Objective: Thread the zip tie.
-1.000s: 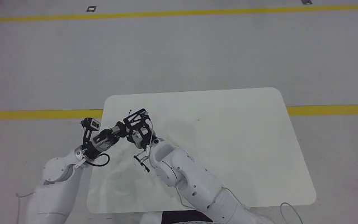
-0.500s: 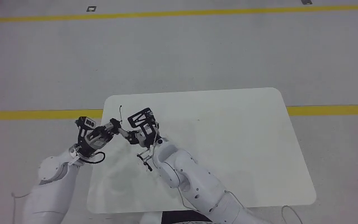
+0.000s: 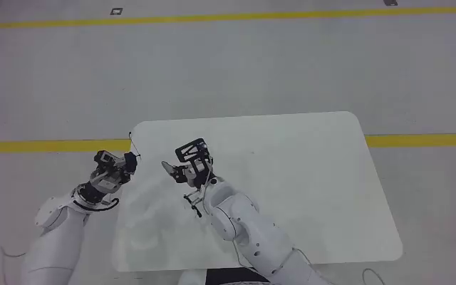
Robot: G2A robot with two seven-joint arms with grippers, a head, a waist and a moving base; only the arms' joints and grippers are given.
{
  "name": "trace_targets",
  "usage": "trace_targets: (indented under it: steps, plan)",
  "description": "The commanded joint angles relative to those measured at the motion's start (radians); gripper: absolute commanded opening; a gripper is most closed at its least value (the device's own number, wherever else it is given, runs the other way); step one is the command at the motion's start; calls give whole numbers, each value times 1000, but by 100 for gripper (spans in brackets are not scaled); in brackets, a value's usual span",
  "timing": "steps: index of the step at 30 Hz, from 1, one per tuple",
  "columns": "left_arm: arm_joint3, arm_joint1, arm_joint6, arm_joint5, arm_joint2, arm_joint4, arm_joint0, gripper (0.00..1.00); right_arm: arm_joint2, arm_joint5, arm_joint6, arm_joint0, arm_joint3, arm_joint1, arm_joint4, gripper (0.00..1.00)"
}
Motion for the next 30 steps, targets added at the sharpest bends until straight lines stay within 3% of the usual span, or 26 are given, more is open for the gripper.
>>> trace_targets:
  steps: [1,8,11,15,21,23,30]
  plan:
    - [-5,3,-24,7,-5,7,0,0,-1,1,-5,0,3,0,-2,100]
    - [-7,3,-26,2,-6,15,0,0,-1,1,-5,0,3,0,-2,100]
    - [-5,-1,29,44,7,-34,-6,0,-3,-17,-43,-5,8,2,-12,100]
    - [4,-7,48,165,17,-174,-3,0,-24,-65,-129,-9,32,6,-52,100]
    - [1,-11,65,256,31,-254,0,0,-58,-118,-238,26,84,4,-107,100]
    - [-8,-11,58,261,37,-245,0,0,-70,-139,-265,42,104,1,-110,100]
    - [-8,-11,58,261,37,-245,0,0,-70,-139,-265,42,104,1,-110,100]
